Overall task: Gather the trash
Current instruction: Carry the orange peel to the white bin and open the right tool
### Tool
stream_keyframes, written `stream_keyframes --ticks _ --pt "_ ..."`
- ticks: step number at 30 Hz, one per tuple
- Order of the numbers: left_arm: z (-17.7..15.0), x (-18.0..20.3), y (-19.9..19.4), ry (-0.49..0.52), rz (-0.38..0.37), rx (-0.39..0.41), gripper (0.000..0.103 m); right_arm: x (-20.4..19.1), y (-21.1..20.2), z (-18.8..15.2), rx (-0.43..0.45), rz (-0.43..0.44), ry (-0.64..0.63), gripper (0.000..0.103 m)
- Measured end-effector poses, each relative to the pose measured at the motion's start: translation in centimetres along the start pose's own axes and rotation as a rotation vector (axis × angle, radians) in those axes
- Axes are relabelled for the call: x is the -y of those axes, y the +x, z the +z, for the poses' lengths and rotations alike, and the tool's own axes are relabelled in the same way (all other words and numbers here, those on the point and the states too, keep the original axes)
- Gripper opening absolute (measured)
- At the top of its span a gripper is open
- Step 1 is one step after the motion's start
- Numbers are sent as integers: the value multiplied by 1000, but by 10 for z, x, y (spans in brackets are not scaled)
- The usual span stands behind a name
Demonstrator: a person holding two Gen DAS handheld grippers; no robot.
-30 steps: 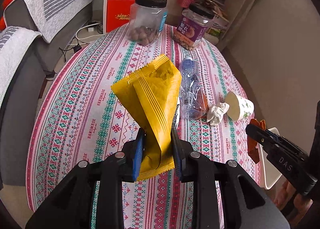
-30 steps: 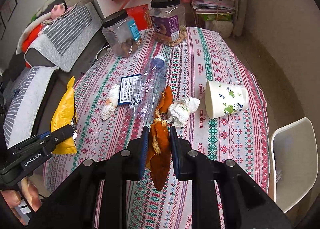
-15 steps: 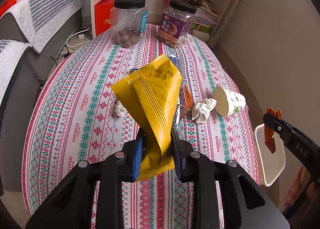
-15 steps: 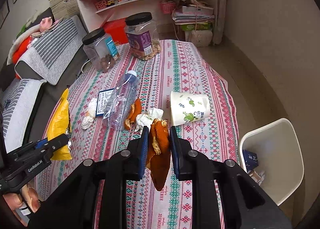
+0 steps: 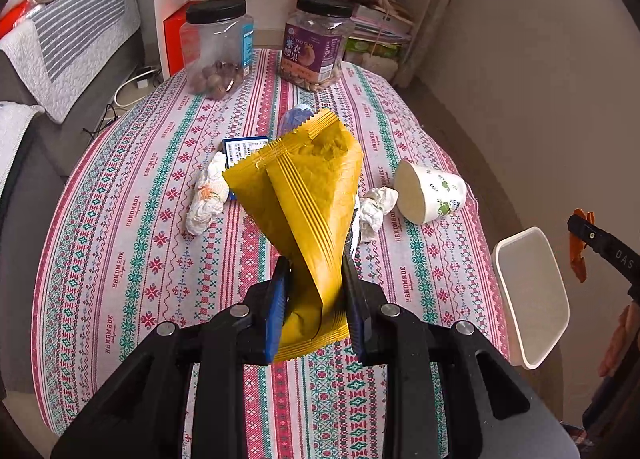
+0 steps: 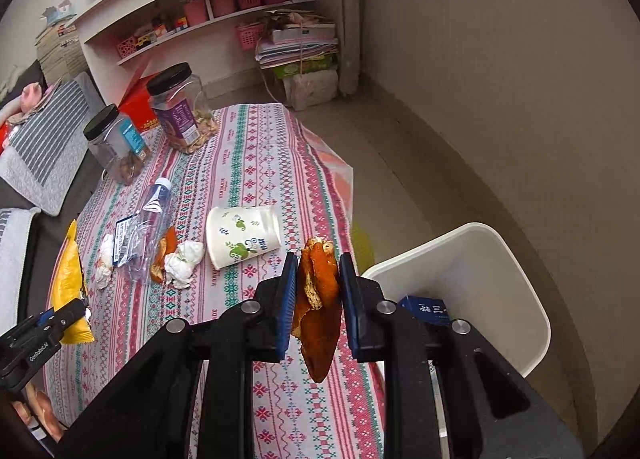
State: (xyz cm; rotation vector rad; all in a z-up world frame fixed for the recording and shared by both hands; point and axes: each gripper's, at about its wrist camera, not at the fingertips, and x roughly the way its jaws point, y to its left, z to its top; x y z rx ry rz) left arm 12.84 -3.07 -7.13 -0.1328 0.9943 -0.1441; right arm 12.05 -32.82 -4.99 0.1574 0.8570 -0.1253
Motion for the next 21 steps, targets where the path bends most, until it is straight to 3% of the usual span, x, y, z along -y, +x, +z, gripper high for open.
stream_keyframes --ticks 9,12,21 --pt "-4 35 10 54 -22 -9 27 70 -8 3 22 -110 139 24" --pt "-6 50 14 70 -40 -14 27 87 -18 2 59 -176 167 44" --pt "-15 111 23 145 -110 -19 27 110 -33 3 101 -186 230 70"
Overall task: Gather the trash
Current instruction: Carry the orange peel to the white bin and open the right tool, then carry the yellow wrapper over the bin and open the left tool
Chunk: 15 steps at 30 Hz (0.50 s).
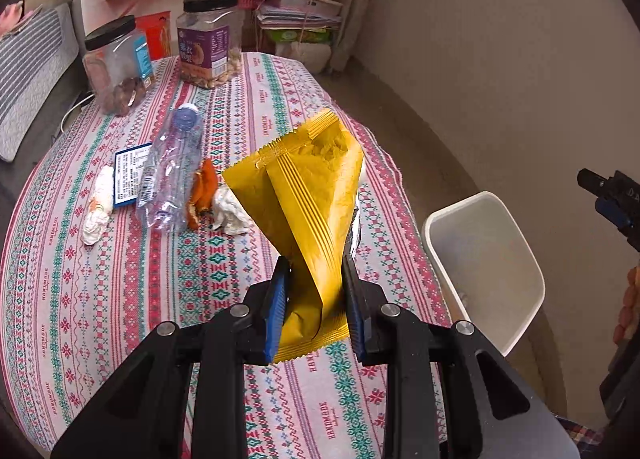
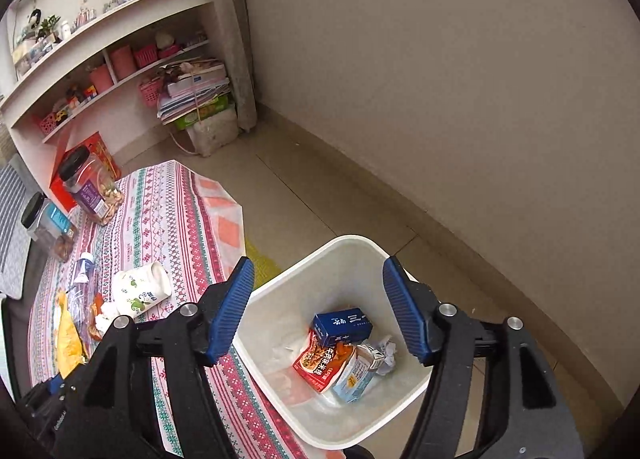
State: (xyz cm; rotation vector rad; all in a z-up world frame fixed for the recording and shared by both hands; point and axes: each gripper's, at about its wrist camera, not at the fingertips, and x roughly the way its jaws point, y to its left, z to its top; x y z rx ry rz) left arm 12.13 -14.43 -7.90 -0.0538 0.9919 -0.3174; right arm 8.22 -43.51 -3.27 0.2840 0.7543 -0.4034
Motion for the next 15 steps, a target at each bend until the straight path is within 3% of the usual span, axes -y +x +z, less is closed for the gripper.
stream_keyframes --ticks 6,15 --pt "-6 53 16 48 -80 -32 27 18 -9 8 31 10 85 90" --pt "-4 138 38 94 -212 -74 29 45 -17 16 60 18 197 90"
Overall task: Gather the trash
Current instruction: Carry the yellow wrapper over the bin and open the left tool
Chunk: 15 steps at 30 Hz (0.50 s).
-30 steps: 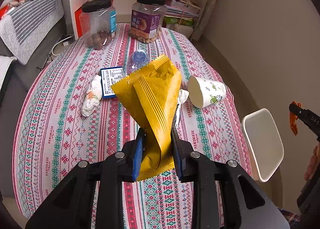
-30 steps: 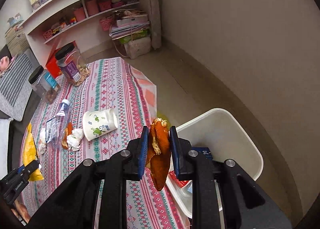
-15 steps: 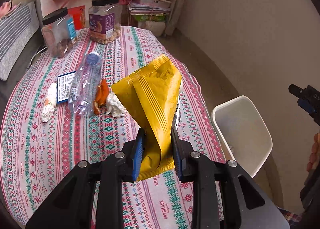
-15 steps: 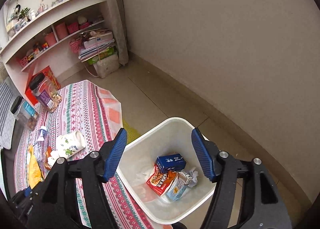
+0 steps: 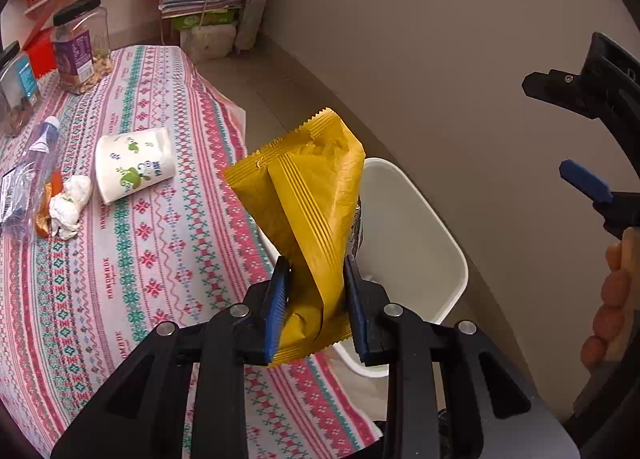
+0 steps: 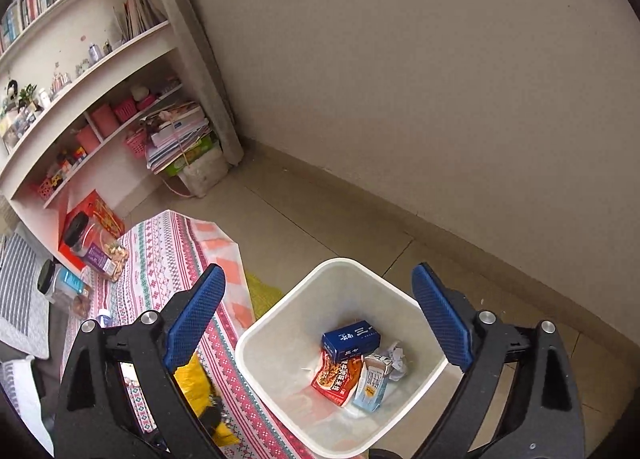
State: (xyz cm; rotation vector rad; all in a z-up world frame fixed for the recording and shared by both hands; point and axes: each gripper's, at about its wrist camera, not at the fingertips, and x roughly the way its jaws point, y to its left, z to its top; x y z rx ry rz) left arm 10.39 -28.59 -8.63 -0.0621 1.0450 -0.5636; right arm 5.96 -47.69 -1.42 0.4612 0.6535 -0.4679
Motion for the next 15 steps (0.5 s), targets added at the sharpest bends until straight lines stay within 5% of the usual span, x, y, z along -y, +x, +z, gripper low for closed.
stream_keyframes --ticks 4,9,15 --pt "9 13 18 -19 -58 -37 55 2 -6 3 45 -48 -11 91" --pt "9 -2 15 -6 -6 -35 57 -4 -3 2 32 -33 -19 91" --pt "12 -39 -18 7 120 58 60 -38 2 -10 9 -16 -100 93"
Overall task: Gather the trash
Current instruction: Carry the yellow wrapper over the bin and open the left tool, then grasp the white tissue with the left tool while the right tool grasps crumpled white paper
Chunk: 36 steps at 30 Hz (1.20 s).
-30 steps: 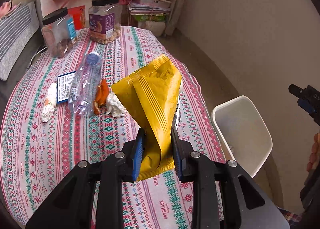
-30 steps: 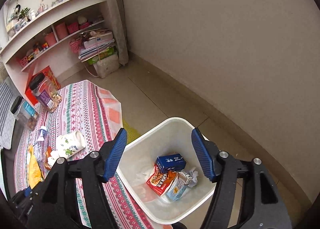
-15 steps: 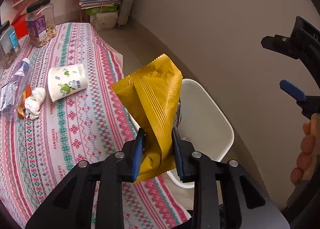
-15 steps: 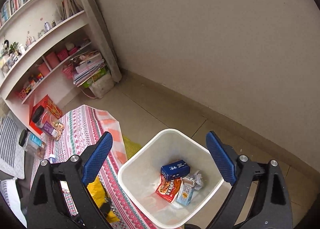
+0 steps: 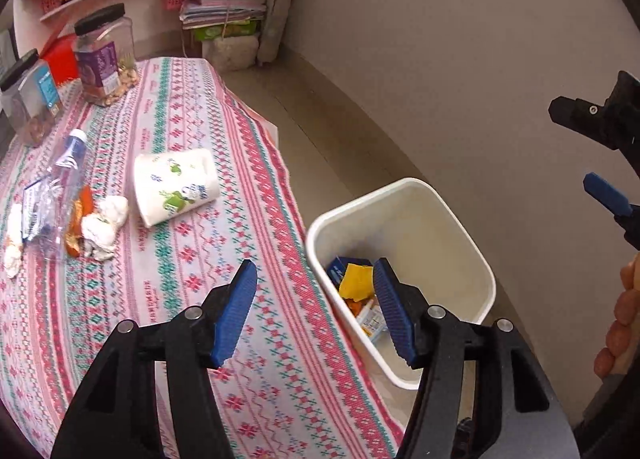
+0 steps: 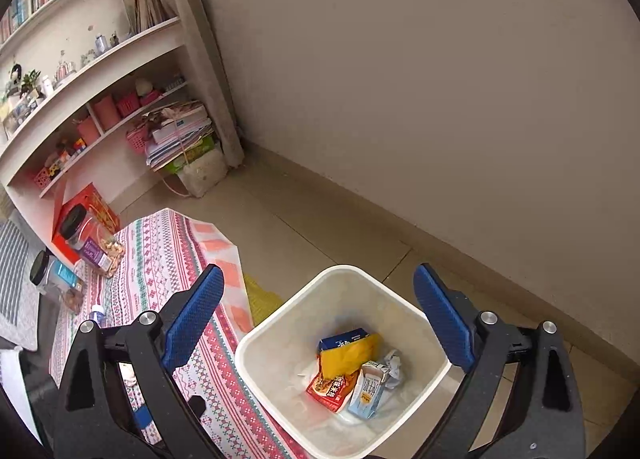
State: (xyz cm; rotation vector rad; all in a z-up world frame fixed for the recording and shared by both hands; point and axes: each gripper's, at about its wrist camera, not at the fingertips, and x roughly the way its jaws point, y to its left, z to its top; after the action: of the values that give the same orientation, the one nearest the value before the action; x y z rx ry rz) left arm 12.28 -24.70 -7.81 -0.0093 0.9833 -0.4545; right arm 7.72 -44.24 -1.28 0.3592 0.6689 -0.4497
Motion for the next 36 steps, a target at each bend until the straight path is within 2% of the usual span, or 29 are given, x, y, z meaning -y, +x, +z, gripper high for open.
stream_keyframes --ticks 3,9,18,25,31,36 --pt "3 -17 -14 26 95 53 63 -21 3 -7 -14 14 -56 95" --pt "4 -67 -29 18 224 89 67 -64 11 -23 -52 34 -167 96" --pt "15 -174 -30 -168 336 31 68 -128 22 -49 -118 93 -318 96" --pt "16 -261 -34 -279 400 -101 68 -163 25 -62 -143 134 -397 96" --pt "9 -318 -15 -279 465 -242 68 -188 35 -75 -188 160 -447 96" --pt "5 -338 9 -307 418 -278 67 -206 47 -88 -255 197 -463 96"
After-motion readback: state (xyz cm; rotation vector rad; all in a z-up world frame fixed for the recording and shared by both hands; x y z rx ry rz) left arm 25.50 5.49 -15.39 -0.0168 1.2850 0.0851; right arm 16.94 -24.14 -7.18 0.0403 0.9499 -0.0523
